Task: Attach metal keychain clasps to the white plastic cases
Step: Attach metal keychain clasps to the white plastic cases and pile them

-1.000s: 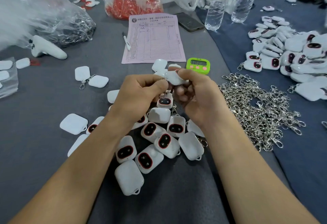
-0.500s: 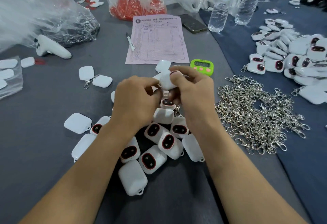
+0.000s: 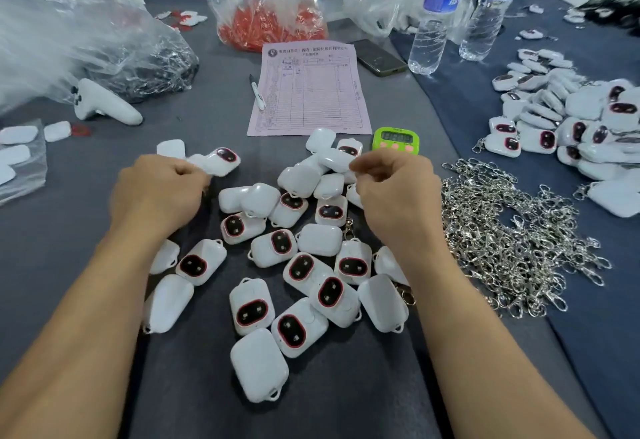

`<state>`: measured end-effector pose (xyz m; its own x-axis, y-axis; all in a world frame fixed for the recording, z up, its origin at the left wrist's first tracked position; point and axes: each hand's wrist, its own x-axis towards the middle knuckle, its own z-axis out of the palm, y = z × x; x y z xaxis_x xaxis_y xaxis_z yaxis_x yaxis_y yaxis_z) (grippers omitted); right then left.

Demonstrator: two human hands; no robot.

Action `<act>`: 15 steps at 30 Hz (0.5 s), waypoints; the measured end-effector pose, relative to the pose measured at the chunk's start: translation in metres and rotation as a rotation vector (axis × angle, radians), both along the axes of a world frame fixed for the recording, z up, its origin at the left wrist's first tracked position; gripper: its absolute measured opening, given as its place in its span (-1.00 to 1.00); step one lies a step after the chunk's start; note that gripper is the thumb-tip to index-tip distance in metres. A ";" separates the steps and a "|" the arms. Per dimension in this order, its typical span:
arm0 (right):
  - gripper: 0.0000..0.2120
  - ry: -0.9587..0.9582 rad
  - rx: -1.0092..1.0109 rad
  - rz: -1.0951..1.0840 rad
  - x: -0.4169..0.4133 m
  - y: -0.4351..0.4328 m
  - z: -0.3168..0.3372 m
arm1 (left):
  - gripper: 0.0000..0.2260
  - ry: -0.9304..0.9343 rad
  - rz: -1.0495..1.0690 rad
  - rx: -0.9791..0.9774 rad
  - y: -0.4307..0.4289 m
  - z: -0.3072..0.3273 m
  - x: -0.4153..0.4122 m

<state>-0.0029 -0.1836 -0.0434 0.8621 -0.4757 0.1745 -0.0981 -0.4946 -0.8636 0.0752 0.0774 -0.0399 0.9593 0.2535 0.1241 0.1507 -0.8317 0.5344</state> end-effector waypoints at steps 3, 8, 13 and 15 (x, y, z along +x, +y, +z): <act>-0.72 0.102 -0.146 0.043 -0.004 0.001 -0.001 | -0.86 0.067 0.095 0.213 0.005 0.006 0.001; -0.72 0.186 -0.403 -0.015 -0.008 0.002 0.005 | -0.79 0.017 0.150 0.349 0.003 0.016 -0.004; -0.73 0.270 -0.474 0.049 -0.011 0.001 0.006 | -0.71 -0.229 0.039 0.161 -0.012 0.029 -0.016; -0.72 0.258 -0.351 0.018 -0.008 -0.004 0.008 | -0.79 -0.265 -0.062 0.070 -0.032 0.032 -0.026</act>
